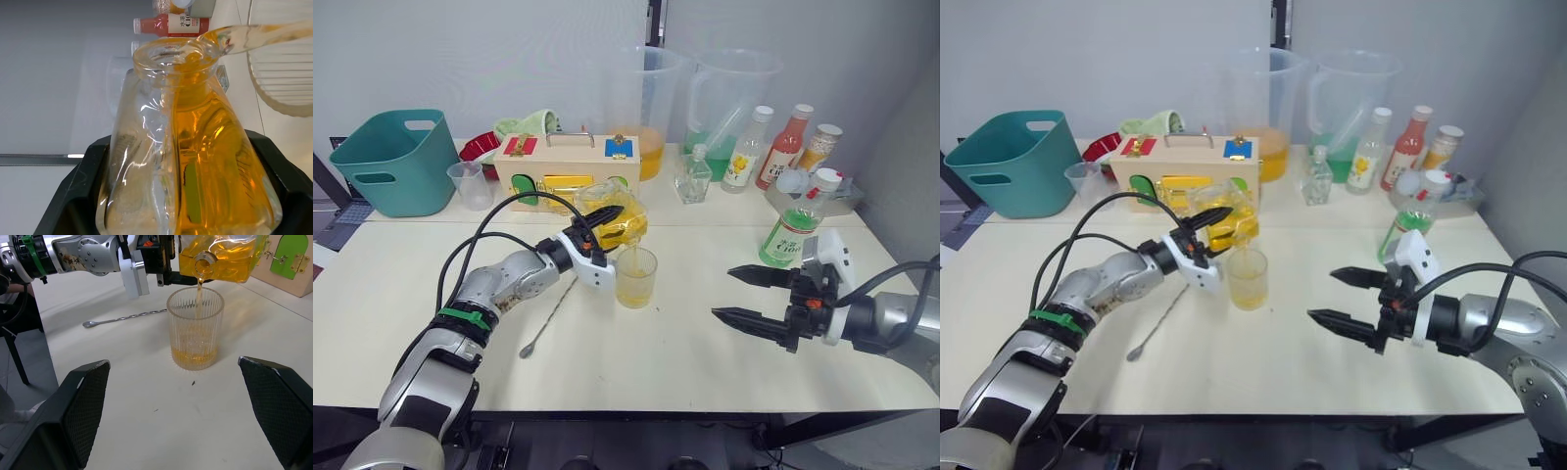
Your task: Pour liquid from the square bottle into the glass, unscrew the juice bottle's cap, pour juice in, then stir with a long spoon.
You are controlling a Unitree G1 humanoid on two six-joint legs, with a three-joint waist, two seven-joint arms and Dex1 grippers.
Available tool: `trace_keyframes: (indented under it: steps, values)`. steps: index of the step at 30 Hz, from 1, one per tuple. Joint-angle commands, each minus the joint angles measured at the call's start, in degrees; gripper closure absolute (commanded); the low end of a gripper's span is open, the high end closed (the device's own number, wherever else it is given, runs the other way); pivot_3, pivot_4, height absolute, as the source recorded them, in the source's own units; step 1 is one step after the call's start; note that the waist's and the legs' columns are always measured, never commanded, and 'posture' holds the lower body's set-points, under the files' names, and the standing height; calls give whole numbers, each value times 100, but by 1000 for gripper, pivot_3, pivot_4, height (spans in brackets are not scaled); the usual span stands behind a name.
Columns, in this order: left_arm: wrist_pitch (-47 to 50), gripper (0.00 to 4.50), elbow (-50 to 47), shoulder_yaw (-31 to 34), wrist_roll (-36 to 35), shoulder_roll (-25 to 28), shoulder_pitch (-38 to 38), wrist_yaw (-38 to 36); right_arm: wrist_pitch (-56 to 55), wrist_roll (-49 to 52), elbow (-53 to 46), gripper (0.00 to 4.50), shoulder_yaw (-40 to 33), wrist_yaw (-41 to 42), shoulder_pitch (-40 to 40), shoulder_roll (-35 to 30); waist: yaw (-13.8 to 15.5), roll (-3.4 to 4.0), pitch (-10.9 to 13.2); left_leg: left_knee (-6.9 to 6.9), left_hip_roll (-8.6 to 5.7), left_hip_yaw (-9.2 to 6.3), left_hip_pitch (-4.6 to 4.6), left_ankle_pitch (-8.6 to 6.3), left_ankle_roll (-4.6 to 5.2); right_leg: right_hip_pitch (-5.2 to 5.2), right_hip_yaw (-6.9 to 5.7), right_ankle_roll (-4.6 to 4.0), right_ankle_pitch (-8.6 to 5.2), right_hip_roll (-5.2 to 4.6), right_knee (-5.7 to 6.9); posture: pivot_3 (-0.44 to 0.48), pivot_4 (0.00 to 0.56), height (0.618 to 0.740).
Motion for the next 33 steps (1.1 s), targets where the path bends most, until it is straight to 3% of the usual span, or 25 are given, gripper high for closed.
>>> trace_keyframes:
  steps: [1,7,16,20,27,33]
  values:
    - [76,1704,-381,393,-747,-55,-315,-245,-170,-25,-20,39,-95,47,-99,16,4,0,0,0,0,0,0,0,0,0,0,0,0,0,0,0,150,740]
    - [315,1704,-480,497,-1688,-106,-116,-1233,-194,-79,37,39,-40,101,-165,11,-7,0,0,3,0,-1,0,0,0,0,0,0,0,0,2,0,150,740]
    - [709,1704,-875,837,-2847,-199,146,-2030,-215,-170,205,39,108,272,-366,0,-13,0,0,7,0,-2,0,12,-20,1,0,0,0,0,3,0,150,740]
    - [1730,1704,-1320,1265,-3556,-365,337,-2399,-211,-220,315,39,224,399,-521,-3,-26,0,0,9,2,-4,0,12,-20,0,-1,0,0,1,7,0,150,740]
    - [4558,1704,-2136,2532,-4847,-829,566,-2265,-242,-375,561,39,487,639,-865,37,-62,0,0,20,5,-9,2,12,-20,-1,-12,0,0,3,22,0,150,740]
    - [5716,1704,-2407,3330,-5433,-811,567,-1979,-252,-470,682,39,657,796,-1059,118,-68,0,0,23,6,-14,0,14,-25,-1,-19,0,0,1,25,0,150,740]
